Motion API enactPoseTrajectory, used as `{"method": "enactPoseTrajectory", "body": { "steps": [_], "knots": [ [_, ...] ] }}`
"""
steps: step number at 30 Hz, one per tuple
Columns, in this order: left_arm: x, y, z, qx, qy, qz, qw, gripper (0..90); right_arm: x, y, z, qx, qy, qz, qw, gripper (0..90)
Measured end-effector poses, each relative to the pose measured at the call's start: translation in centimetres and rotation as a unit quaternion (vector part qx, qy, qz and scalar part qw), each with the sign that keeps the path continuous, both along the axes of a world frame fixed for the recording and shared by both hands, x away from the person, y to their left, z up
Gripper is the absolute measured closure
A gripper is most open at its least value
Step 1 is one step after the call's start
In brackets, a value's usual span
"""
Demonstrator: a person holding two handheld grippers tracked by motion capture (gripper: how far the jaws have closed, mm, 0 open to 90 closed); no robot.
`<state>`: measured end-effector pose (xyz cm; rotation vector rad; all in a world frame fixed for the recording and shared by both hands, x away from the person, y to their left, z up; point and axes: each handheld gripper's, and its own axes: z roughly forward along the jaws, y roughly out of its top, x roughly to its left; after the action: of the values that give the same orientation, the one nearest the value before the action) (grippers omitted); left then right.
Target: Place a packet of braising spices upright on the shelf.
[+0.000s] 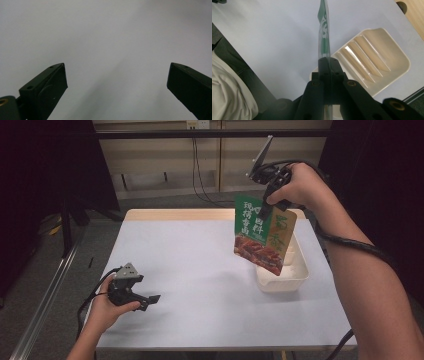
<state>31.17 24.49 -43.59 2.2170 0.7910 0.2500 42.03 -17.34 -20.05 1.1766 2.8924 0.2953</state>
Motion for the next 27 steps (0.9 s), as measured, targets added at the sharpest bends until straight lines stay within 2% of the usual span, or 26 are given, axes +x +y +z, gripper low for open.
{"method": "enactPoseTrajectory", "body": {
  "steps": [13,15,20,27],
  "knots": [
    [0.0,0.0,0.0,-0.001,-0.001,0.001,1.0000,2.6,-0.6,-1.5,0.0,0.002,0.003,-0.012,0.9999,90.0],
    [0.0,0.0,0.0,-0.009,-0.001,-0.001,1.0000,2.6,-0.8,-1.8,0.1,-0.003,0.002,-0.014,0.9999,90.0],
    [-0.1,-0.1,0.0,-0.010,-0.001,0.002,0.9999,2.6,-1.0,-2.1,0.2,-0.009,0.001,-0.020,0.9998,90.0],
    [-0.1,0.0,0.1,0.001,-0.004,0.001,1.0000,2.7,-1.1,-3.2,-0.3,-0.009,0.005,-0.023,0.9997,90.0]
  ]
}}
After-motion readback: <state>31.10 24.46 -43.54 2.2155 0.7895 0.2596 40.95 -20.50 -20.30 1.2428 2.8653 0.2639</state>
